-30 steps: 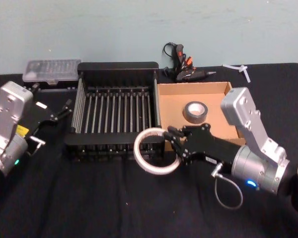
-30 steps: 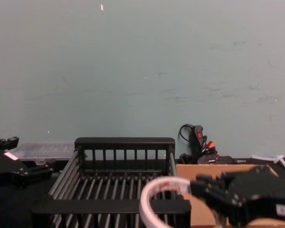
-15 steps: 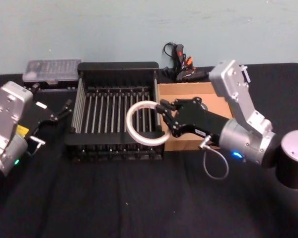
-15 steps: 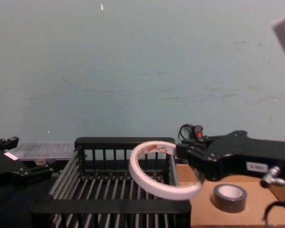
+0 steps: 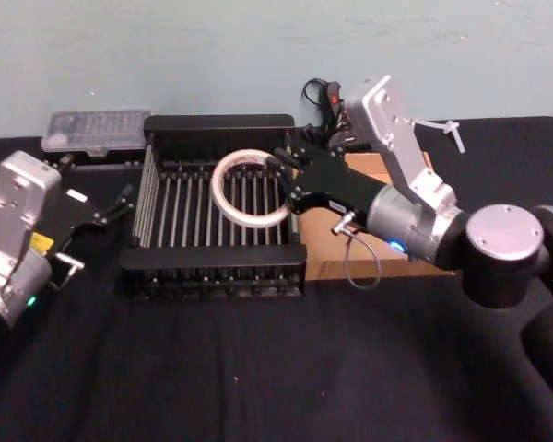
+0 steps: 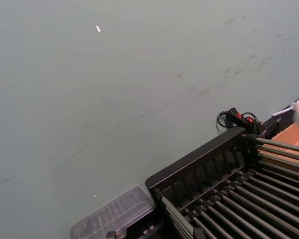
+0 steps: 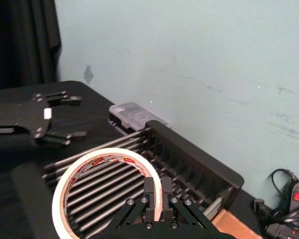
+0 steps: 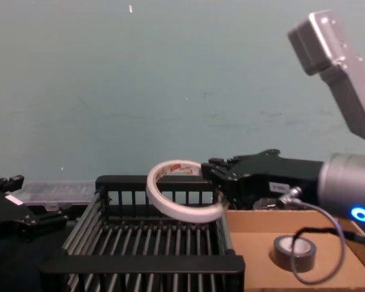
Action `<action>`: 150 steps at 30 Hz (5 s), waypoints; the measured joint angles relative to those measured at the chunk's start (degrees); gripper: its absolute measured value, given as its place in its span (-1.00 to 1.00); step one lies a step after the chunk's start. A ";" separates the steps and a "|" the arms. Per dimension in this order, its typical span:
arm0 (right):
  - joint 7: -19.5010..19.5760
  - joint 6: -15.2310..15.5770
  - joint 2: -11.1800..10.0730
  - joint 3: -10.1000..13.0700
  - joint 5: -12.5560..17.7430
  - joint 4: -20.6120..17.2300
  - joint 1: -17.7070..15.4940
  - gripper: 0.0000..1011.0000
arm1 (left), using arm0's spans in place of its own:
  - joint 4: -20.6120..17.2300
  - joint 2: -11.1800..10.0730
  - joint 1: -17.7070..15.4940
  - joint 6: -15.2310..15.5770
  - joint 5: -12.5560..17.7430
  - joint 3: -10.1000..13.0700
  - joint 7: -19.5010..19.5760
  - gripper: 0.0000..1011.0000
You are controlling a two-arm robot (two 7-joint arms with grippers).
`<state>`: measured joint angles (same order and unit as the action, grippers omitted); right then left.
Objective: Pick up the white tape and place it into the black box , Pick up the silver tape and place it into the brown box.
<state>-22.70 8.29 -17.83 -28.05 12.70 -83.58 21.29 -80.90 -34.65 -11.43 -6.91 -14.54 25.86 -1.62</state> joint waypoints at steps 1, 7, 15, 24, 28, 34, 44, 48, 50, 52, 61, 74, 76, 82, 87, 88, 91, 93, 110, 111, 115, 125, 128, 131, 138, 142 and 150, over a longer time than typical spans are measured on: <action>0.16 -0.12 0.42 -0.04 -0.20 0.65 0.45 -0.81 | 0.00 0.00 0.00 0.00 0.00 0.00 0.00 0.98; 1.16 -0.92 3.65 -0.36 -1.61 6.12 3.87 -0.81 | 0.00 0.00 0.00 0.00 0.00 0.00 0.00 0.98; 2.31 -2.40 8.16 -0.78 -3.91 15.82 8.69 -0.81 | 0.00 0.00 0.00 0.00 0.00 0.00 0.00 0.98; 2.79 -3.13 11.30 -0.75 -5.81 24.00 11.26 -0.81 | 0.00 0.00 0.00 0.00 0.00 0.00 0.00 0.98; 2.88 -3.21 11.95 -0.52 -6.48 25.55 11.59 -0.81 | 0.00 0.00 0.00 0.00 0.00 0.00 0.00 0.98; 3.01 -3.21 12.08 -0.40 -6.80 25.83 11.64 -0.81 | 0.00 0.00 0.00 0.00 0.00 0.00 0.00 0.98; 2.95 -3.21 11.95 -0.42 -6.64 25.51 11.59 -0.69 | 0.00 0.00 0.00 0.00 0.00 0.00 0.00 0.98; 2.93 -3.20 11.93 -0.44 -6.59 25.45 11.58 -0.48 | 0.00 0.00 0.00 0.00 0.00 0.00 0.00 0.98; 2.92 -3.20 11.92 -0.45 -6.56 25.42 11.56 -0.37 | 0.00 0.00 0.00 0.00 0.00 0.00 0.00 0.98; 2.90 -3.19 11.90 -0.46 -6.54 25.39 11.55 -0.21 | 0.00 0.00 0.00 0.00 0.00 0.00 0.00 0.98; 2.85 -3.15 11.86 -0.46 -6.49 25.34 11.51 0.30 | 0.00 0.00 0.00 0.00 0.00 0.00 0.00 0.98; 2.85 -3.14 11.85 -0.46 -6.42 25.28 11.52 0.98 | 0.00 0.00 0.00 0.00 0.00 0.00 0.00 0.98; 2.78 -3.14 11.83 -0.37 -6.40 25.09 11.42 0.98 | 0.00 0.00 0.00 0.00 0.00 0.00 0.00 0.98; 2.22 -3.25 11.17 0.98 -5.88 22.11 10.01 0.98 | 0.00 0.00 0.00 0.00 0.00 0.00 0.00 0.98; 2.40 -3.15 10.32 2.31 -5.25 18.58 8.65 0.98 | 0.00 0.00 0.00 0.00 0.00 0.00 0.00 0.98; 2.65 -3.14 9.96 2.78 -5.11 17.34 8.16 0.98 | 0.00 0.00 0.00 0.00 0.00 0.00 0.00 0.98; 3.29 -3.19 9.10 3.82 -4.90 14.83 7.04 0.98 | 0.00 0.00 0.00 0.00 0.00 0.00 0.00 0.98; 3.75 -3.32 8.57 4.32 -4.90 13.50 6.38 0.98 | 0.00 0.00 0.00 0.00 0.00 0.00 0.00 0.98; 10.05 -3.54 2.91 13.19 -5.51 1.83 -4.67 0.98 | 0.00 0.00 0.00 0.00 0.00 0.00 0.00 0.98; 10.30 -3.46 2.80 13.55 -5.55 1.69 -5.14 0.98 | 0.00 0.00 0.00 0.00 0.00 0.00 0.00 0.98; 11.24 -2.81 2.40 15.35 -5.70 1.29 -7.37 0.98 | 0.00 0.00 0.00 0.00 0.00 0.00 0.00 0.98; 11.79 -1.72 2.58 17.94 -6.20 1.74 -10.29 0.98 | 0.00 0.00 0.00 0.00 0.00 0.00 0.00 0.98; 11.74 -1.69 2.86 18.24 -6.47 2.32 -10.47 0.98 | 0.00 0.00 0.00 0.00 0.00 0.00 0.00 0.98; 11.62 -1.61 3.17 18.47 -6.66 2.95 -10.50 0.98 | 0.00 0.00 0.00 0.00 0.00 0.00 0.00 0.98; 11.40 -1.38 3.61 18.68 -7.00 3.85 -10.28 0.98 | 0.00 0.00 0.00 0.00 0.00 0.00 0.00 0.98; 11.37 -1.40 3.57 18.65 -6.99 3.81 -10.27 0.98 | 0.00 0.00 0.00 0.00 0.00 0.00 0.00 0.98; 11.33 -1.44 3.53 18.59 -6.95 3.70 -10.23 0.98 | 0.00 0.00 0.00 0.00 0.00 0.00 0.00 0.98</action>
<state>-11.37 6.85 -14.30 -9.46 5.75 -79.89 11.06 -80.90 -34.65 -11.43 -6.91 -14.55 25.86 -1.62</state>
